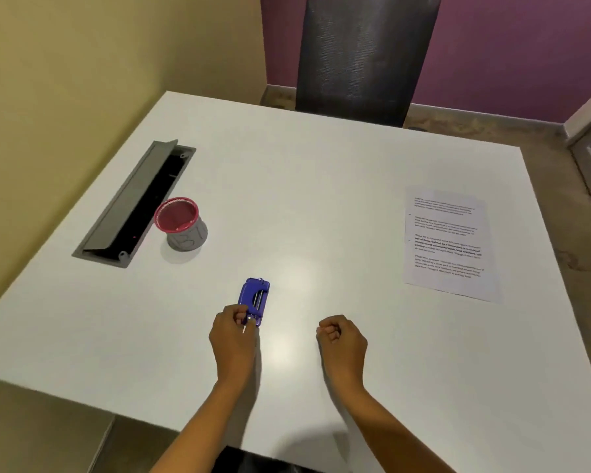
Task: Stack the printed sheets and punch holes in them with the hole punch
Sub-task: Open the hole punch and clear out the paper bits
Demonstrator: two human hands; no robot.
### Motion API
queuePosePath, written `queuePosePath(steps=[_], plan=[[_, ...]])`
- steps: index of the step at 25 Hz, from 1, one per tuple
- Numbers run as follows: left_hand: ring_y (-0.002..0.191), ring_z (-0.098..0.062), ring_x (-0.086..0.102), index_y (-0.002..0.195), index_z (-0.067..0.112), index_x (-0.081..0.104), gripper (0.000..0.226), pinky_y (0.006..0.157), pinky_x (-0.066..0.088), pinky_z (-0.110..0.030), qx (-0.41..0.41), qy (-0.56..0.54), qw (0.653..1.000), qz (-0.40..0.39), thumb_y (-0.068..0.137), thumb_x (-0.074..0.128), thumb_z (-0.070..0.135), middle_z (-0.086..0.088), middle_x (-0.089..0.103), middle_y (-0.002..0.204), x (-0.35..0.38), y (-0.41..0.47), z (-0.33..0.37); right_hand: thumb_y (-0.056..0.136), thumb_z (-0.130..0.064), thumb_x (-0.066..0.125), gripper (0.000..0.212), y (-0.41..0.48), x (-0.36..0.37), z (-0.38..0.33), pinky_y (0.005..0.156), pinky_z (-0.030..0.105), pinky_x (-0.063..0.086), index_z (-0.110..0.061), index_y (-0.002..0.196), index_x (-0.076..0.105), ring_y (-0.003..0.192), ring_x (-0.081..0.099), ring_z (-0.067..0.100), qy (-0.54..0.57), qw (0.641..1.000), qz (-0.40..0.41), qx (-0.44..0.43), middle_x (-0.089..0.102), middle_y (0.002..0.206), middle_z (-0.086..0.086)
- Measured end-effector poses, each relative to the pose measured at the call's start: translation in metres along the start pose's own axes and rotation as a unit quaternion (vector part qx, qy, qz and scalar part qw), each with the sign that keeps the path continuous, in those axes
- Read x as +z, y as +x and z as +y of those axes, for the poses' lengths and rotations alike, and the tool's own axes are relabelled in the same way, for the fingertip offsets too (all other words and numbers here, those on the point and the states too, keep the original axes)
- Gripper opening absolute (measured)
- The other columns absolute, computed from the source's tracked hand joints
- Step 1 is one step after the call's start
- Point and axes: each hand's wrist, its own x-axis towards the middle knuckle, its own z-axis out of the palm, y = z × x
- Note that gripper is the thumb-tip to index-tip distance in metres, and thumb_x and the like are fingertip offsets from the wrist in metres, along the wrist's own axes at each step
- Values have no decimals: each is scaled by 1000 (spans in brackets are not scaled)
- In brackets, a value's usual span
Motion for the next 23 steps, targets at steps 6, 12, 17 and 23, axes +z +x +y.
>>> queuePosePath(steps=[6, 12, 17, 23], plan=[[93, -22, 60, 111, 2, 63, 23, 76, 40, -20, -85, -59, 994, 33, 88, 62, 7, -12, 64, 105, -11, 17, -14, 79, -5, 62, 10, 11, 47, -36, 75, 39, 57, -12, 83, 67, 78, 69, 25, 7, 997, -81, 11, 71, 81, 7], [72, -14, 55, 97, 2, 69, 16, 57, 39, -10, -146, -99, 984, 15, 90, 63, 15, -4, 64, 83, -1, 28, -9, 87, -10, 62, 25, 41, 79, -73, 78, 24, 45, -9, 110, 68, 84, 60, 17, -35, 991, -126, 41, 70, 103, 6], [78, -17, 58, 96, 3, 70, 18, 60, 39, -14, -152, -89, 984, 1, 91, 61, 18, -6, 67, 88, -1, 36, -10, 87, -8, 62, 21, 54, 97, -89, 82, 30, 49, -5, 106, 69, 94, 67, 26, -59, 986, -153, 11, 72, 105, 11], [79, -18, 59, 98, 3, 71, 20, 61, 40, -14, -146, -89, 985, -14, 92, 59, 19, -12, 72, 95, 0, 38, -11, 85, -12, 68, 16, 58, 101, -89, 88, 39, 54, -2, 97, 71, 88, 67, 26, -57, 988, -141, 41, 73, 100, 15]])
